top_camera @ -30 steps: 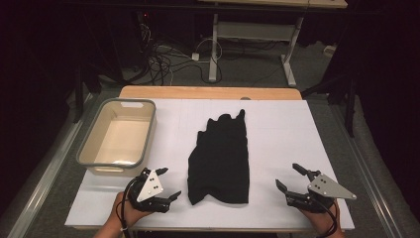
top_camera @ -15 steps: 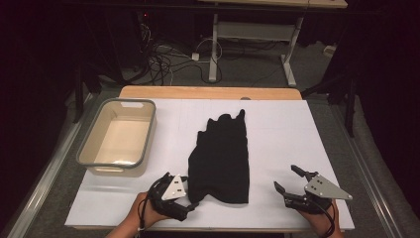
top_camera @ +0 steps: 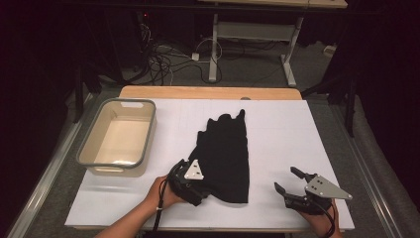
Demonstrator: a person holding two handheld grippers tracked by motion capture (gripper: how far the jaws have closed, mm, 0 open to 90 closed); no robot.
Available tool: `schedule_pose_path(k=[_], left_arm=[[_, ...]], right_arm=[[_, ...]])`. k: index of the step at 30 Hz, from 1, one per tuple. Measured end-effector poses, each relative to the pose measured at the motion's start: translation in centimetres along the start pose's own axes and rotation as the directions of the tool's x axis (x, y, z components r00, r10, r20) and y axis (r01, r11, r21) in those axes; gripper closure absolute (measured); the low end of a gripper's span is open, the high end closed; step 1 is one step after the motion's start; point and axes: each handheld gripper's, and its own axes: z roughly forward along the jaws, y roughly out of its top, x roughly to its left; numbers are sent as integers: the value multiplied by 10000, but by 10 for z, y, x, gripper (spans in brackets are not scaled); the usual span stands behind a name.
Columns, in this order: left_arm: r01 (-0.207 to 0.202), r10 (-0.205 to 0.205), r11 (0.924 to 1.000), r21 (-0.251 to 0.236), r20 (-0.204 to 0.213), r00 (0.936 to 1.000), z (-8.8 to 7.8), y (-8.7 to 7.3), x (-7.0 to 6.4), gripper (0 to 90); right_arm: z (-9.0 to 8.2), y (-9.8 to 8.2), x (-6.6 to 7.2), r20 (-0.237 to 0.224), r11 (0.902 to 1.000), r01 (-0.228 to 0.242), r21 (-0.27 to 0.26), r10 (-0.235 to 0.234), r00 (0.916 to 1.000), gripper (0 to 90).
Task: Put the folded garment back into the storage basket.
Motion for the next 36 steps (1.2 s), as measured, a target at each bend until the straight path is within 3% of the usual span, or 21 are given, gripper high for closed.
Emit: schedule_pose_path(k=[3, 4, 9, 10, 16, 29, 36], left_arm=[[-83, 83, 9999, 63, 104, 9999, 0, 3, 6, 135], [-350, 346, 9990, 272, 143, 9993, -3, 5, 10, 240], [-214, 213, 9996, 199, 35, 9998, -6, 2, 8, 426], [-128, 126, 9998, 166, 150, 9998, -7, 1, 6, 544], [-161, 161, 9999, 38, 71, 9998, -7, -1, 3, 664], [-681, 680, 9977, -23, -290, 9973, -7, -2, -3, 722], [-511, 505, 9980, -363, -183, 9986, -7, -7, -1, 721]], right_arm=[[0, -1, -1, 16, 10000, -76, 26, 76, 10000, 252], [0, -1, -1, -44, 10000, 17, 54, -17, 10000, 254], [-1, -1, -1, -243, 10000, -43, -8, 42, 9997, 257], [-1, -1, 0, -263, 10000, 33, -18, -33, 9996, 258], [-1, 0, 3, -260, 9997, 242, -9, -242, 9994, 262], [-4, -1, -4, 35, 10000, 66, 46, -66, 10000, 269], [1, 2, -11, 232, 9999, -86, 68, 85, 9997, 257]])
